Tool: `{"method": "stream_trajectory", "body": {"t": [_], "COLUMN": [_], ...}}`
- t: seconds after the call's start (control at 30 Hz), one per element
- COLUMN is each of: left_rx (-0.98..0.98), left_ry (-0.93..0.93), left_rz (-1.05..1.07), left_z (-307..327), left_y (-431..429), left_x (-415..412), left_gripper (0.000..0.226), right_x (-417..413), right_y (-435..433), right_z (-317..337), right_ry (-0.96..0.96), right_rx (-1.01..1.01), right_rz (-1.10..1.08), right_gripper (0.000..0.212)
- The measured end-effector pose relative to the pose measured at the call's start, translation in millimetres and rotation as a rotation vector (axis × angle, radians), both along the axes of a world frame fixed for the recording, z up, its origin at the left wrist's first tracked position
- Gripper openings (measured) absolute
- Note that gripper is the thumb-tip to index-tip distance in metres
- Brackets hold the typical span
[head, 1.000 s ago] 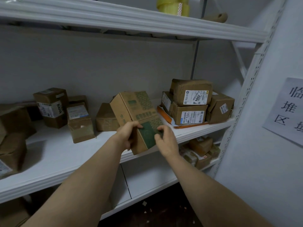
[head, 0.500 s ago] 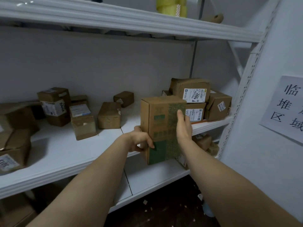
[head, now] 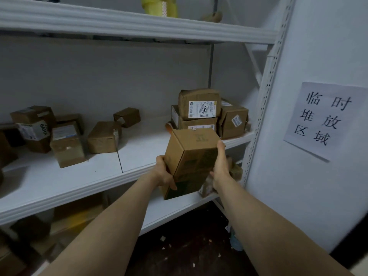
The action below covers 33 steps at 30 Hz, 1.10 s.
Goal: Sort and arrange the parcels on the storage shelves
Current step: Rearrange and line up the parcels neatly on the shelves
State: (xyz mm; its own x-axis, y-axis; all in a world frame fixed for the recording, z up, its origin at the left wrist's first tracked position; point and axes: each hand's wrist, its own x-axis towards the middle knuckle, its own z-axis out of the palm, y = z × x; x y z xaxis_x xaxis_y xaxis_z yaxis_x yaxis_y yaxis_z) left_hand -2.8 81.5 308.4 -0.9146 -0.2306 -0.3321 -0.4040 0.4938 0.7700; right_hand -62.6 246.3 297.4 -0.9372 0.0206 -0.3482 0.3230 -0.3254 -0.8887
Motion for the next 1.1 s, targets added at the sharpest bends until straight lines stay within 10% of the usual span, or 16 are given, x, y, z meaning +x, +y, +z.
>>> {"method": "stream_trajectory", "body": {"t": [0.13,0.43,0.73,1.1], "left_rx": [0.111,0.336,0.362,0.362], "left_ry": [-0.106,-0.409,-0.429,-0.408], "left_rz": [0.016,0.278,0.422,0.434], "left_z": [-8,-47,-64,-102], "left_y": [27,86,123,133], "left_x": [-3,0,-3,-4], "left_gripper": [0.1,0.073,0.08,0.059], "right_x": [-16,4,7,23], "right_y": [29,102,141,149], "right_z": [-23,-58,-82,-145], "right_ry": [0.011,-0.132,-0.261,-0.644], "right_rx": [0.013,0.387,0.379,0.231], "right_rz": [0.048,0.413,0.479,0.556], "right_gripper": [0.121,0.059,0.049,0.09]}}
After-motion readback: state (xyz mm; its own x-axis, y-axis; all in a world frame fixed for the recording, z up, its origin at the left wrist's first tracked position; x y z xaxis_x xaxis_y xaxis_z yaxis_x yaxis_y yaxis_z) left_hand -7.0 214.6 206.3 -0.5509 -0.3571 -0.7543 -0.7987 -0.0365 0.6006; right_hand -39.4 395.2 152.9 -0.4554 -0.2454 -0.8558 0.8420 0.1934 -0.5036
